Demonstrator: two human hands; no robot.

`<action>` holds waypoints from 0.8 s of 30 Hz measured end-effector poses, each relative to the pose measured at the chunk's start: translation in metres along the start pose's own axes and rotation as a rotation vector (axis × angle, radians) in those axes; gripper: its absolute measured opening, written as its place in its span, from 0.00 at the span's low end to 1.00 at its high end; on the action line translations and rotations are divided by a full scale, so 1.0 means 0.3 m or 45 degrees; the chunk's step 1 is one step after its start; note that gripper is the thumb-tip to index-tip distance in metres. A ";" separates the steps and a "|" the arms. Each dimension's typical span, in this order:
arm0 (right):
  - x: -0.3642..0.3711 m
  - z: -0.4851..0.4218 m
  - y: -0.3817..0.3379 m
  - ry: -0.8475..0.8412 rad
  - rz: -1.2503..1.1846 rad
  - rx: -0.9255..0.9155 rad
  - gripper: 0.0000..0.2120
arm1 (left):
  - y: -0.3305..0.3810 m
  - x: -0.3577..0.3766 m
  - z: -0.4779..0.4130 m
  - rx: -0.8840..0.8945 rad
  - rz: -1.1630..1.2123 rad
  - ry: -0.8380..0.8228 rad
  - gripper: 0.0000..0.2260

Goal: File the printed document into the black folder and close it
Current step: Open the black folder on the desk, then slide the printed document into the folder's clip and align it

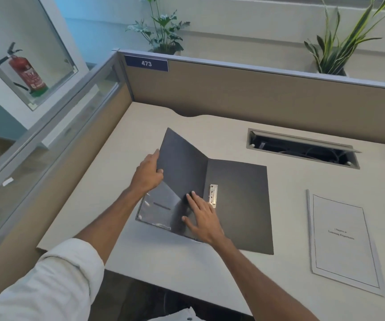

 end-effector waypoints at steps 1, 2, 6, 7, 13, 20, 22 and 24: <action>0.017 -0.002 0.000 -0.019 0.017 0.007 0.38 | -0.023 0.012 -0.012 -0.047 -0.044 -0.015 0.30; 0.032 -0.003 -0.002 -0.035 0.028 0.013 0.38 | -0.045 0.024 -0.022 -0.100 -0.067 -0.027 0.29; 0.101 -0.010 -0.022 -0.088 -0.035 0.029 0.41 | -0.104 0.101 -0.037 -0.257 -0.113 -0.080 0.35; 0.119 -0.011 -0.027 -0.098 -0.073 0.037 0.41 | -0.110 0.124 -0.039 -0.273 -0.124 -0.094 0.36; 0.177 -0.018 -0.026 -0.128 -0.169 0.092 0.41 | -0.140 0.221 -0.044 -0.353 -0.161 -0.103 0.36; 0.169 -0.021 0.000 -0.089 -0.241 0.088 0.34 | -0.133 0.280 -0.031 -0.345 -0.248 -0.091 0.35; 0.122 -0.019 0.002 0.050 -0.283 0.077 0.29 | -0.103 0.282 -0.025 -0.290 -0.367 -0.023 0.35; 0.030 -0.008 0.021 0.263 -0.224 0.050 0.25 | -0.053 0.294 -0.019 -0.194 -0.420 0.014 0.35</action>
Point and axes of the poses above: each hand's wrist, its own z-axis away from the middle knuckle, its own x-axis out of the palm, y = z × x, the point moved 9 cm from there along -z, towards the middle knuckle, and after that the axes turned 11 degrees about -x, right-handed, at the moved point
